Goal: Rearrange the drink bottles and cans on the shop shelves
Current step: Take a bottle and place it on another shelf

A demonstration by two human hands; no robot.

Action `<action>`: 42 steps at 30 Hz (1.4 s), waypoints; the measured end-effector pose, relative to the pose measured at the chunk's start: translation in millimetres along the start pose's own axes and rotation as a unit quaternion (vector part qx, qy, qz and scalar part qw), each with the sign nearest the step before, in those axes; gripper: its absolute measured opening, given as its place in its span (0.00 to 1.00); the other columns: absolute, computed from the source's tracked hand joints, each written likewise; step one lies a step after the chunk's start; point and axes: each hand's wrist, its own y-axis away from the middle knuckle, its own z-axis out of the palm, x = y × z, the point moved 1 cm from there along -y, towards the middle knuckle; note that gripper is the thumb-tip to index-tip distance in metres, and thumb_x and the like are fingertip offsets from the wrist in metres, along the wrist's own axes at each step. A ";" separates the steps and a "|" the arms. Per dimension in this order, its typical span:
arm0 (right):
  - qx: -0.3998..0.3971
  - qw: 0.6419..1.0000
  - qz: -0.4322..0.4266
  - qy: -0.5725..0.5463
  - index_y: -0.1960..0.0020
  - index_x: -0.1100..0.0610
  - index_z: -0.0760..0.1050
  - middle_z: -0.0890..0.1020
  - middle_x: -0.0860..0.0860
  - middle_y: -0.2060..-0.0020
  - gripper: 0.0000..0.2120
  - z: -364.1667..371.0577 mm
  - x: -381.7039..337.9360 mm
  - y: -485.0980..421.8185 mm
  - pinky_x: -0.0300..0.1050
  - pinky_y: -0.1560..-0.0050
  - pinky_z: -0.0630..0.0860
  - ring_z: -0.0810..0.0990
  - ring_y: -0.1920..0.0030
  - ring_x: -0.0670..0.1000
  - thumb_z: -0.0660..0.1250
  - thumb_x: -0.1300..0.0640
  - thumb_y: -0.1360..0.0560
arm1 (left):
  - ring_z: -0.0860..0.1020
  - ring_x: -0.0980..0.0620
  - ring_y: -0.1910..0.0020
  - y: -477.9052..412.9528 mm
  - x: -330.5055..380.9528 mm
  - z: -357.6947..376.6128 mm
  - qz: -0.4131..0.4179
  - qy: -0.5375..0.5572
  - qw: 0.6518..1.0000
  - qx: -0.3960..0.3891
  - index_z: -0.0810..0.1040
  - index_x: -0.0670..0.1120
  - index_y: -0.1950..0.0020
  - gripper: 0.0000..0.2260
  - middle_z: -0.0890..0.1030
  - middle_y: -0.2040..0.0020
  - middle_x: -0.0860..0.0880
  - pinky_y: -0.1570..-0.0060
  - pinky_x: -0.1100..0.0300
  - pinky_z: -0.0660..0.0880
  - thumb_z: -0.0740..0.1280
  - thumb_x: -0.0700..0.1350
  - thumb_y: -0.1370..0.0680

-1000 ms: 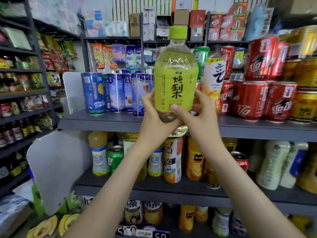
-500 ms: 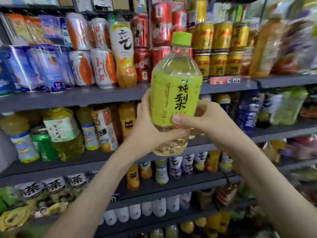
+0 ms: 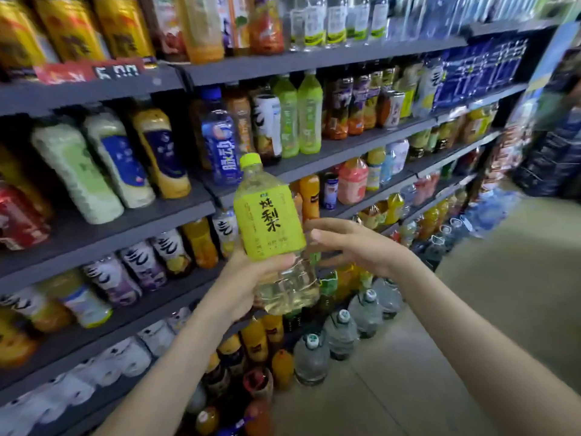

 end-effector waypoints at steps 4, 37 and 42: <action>-0.020 0.998 0.008 -0.057 0.32 0.49 0.69 0.78 0.48 0.37 0.28 -55.3 48.0 -16.2 0.56 0.35 0.72 0.76 0.37 0.50 0.71 0.44 0.29 | 0.82 0.51 0.50 -53.4 -24.7 58.7 -0.038 -0.017 0.998 -0.045 0.76 0.48 0.41 0.30 0.84 0.49 0.50 0.50 0.53 0.76 0.78 0.36 0.41; 0.163 0.978 0.096 0.084 0.38 0.53 0.68 0.79 0.48 0.46 0.42 -692.2 179.1 -128.2 0.53 0.45 0.79 0.80 0.47 0.49 0.76 0.31 0.43 | 0.77 0.51 0.46 -549.1 -143.0 543.7 -0.060 -0.133 0.987 0.065 0.61 0.53 0.43 0.37 0.73 0.42 0.46 0.49 0.53 0.77 0.81 0.42 0.43; 0.198 0.977 0.070 0.045 0.41 0.58 0.61 0.73 0.47 0.51 0.39 -711.7 184.0 -189.7 0.43 0.49 0.73 0.73 0.50 0.46 0.80 0.44 0.40 | 0.73 0.52 0.41 -603.1 -154.3 559.4 -0.010 -0.229 0.969 0.094 0.56 0.57 0.41 0.43 0.71 0.40 0.50 0.41 0.49 0.73 0.77 0.55 0.48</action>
